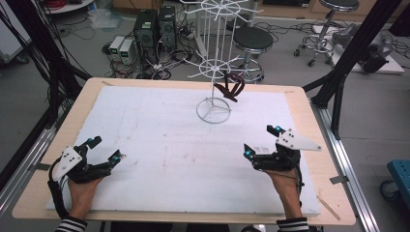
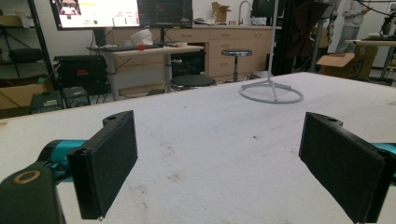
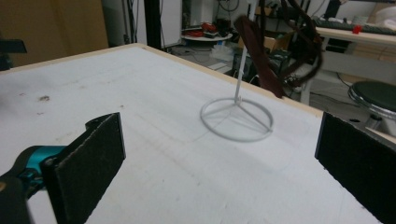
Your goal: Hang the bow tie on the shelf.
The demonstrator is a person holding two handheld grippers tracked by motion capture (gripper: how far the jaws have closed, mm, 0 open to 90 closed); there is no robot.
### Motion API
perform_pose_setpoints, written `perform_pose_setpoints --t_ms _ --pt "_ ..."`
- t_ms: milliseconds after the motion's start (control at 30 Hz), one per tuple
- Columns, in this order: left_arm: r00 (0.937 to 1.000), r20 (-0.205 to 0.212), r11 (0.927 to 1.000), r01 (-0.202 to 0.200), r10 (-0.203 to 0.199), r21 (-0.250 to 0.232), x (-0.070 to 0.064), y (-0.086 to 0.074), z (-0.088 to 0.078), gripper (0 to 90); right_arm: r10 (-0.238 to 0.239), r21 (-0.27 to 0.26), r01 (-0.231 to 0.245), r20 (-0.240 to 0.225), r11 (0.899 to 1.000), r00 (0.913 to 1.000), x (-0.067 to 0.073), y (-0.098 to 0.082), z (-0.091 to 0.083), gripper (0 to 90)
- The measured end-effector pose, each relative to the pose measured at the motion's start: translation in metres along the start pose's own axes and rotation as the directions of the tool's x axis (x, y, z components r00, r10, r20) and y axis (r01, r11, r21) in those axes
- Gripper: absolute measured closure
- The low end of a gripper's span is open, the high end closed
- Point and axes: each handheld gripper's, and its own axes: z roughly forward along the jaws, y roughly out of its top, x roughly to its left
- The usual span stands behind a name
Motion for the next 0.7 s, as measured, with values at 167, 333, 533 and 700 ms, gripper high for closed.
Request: perform_pose_setpoints --t_ms 167,333,533,700 --pt "1.0000 -0.001 1.0000 0.000 0.000 -0.001 0.000 0.000 0.000 11.9 0.054 -0.021 -0.053 0.022 0.998 0.9983 -0.001 -0.026 -0.005 0.8" --pt "1.0000 0.000 1.0000 -0.002 0.002 -0.001 0.000 0.000 0.000 11.9 0.084 -0.096 -0.078 0.060 0.992 0.9947 -0.001 -0.046 -0.010 0.8" --pt "1.0000 0.000 1.0000 -0.004 0.004 -0.002 -0.001 0.000 0.000 11.9 0.081 -0.167 -0.065 0.092 0.984 0.9925 -0.002 -0.069 -0.011 0.8" --pt "1.0000 0.000 1.0000 -0.004 0.004 -0.002 -0.001 0.000 0.000 11.9 0.084 -0.148 -0.070 0.090 0.986 0.9923 -0.002 -0.089 -0.003 0.8"
